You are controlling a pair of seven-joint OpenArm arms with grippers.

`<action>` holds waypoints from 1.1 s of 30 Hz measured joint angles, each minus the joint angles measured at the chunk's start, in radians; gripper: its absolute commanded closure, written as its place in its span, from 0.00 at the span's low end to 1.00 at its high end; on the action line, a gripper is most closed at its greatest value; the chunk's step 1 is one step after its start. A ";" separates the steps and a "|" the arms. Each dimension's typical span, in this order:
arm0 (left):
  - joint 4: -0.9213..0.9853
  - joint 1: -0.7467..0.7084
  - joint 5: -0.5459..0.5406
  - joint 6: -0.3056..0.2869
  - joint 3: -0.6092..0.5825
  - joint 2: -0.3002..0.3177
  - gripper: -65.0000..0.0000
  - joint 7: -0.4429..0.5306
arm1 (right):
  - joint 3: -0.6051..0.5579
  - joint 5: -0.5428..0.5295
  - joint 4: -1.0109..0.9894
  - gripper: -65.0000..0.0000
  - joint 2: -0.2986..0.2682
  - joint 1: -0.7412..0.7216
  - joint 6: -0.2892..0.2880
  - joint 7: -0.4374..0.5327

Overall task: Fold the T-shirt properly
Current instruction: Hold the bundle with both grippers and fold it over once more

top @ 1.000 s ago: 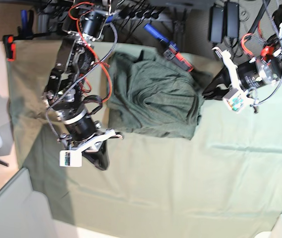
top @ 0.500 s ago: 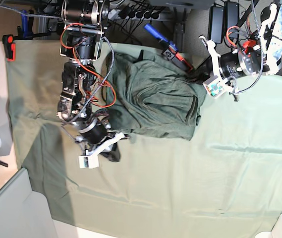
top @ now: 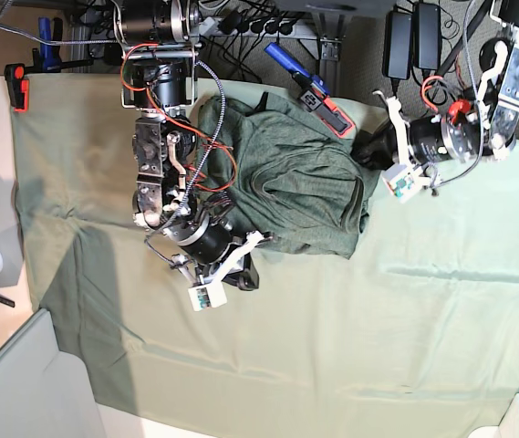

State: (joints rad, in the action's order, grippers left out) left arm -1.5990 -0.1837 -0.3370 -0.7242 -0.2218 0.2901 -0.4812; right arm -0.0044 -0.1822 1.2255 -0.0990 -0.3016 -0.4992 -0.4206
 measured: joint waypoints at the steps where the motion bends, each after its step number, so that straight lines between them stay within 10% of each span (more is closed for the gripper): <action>1: 0.011 0.016 -0.001 -0.004 -0.001 0.000 1.00 0.000 | -0.001 0.004 0.000 1.00 0.000 0.005 0.000 0.000; 33: 0.323 0.367 0.068 0.014 0.000 -0.079 1.00 -0.009 | -0.001 -0.031 0.000 1.00 -0.109 0.008 0.000 -0.006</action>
State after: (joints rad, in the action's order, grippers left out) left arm -1.2758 0.1833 -0.2691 -0.7105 -0.2214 0.2111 -0.4904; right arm -0.0051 -0.2127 1.2255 -0.2077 -0.2935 -0.4995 -0.4271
